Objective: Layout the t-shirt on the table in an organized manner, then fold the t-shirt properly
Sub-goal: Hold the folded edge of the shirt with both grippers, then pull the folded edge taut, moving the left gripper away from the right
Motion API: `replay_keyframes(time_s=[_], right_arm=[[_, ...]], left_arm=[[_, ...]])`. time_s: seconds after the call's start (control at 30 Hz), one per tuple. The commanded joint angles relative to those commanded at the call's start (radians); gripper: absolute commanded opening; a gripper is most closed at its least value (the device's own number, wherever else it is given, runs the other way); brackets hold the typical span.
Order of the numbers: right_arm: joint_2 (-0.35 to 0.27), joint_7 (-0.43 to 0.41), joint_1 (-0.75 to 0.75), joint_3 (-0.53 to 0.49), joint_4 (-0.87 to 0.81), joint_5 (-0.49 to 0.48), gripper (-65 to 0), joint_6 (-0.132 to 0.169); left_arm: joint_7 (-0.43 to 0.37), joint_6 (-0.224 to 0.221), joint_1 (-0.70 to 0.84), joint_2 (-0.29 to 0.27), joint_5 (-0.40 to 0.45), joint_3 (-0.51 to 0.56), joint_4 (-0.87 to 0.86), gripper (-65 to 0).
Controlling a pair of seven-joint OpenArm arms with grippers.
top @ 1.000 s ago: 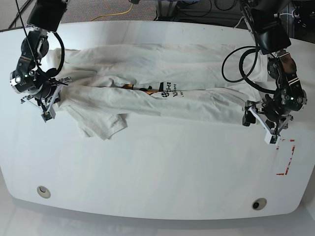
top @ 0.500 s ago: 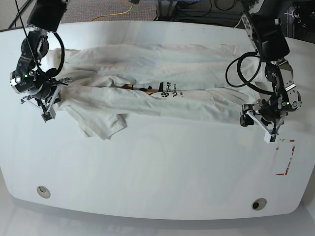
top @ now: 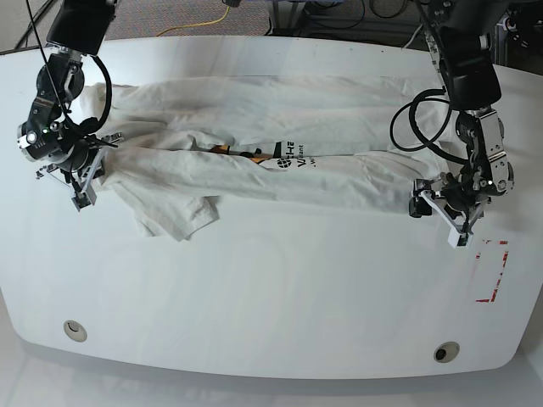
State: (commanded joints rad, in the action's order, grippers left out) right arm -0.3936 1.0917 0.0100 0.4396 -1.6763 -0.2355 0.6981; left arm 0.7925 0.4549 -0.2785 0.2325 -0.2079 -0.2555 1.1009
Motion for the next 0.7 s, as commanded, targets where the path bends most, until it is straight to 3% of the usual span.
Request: replay_keyframes(time_s=[0.27,0.43,0.7], right_arm=[[0.000,0.000,0.000,0.000,0.000,0.000,-65.0,0.000],[0.000,0.000,0.000,0.002,0.000,0.000,-65.0,0.000],[0.000,0.000,0.000,0.002,0.000,0.000,-65.0,0.000]], left_arm=[[0.002,0.000,0.000,0.000,0.000,0.021,-0.002,-51.7],[0.002,0.000,0.000,0.002,0.000,0.021,0.000,-63.9],[0.002,0.000,0.002,0.002,-0.005,-0.006,0.072,-65.0]])
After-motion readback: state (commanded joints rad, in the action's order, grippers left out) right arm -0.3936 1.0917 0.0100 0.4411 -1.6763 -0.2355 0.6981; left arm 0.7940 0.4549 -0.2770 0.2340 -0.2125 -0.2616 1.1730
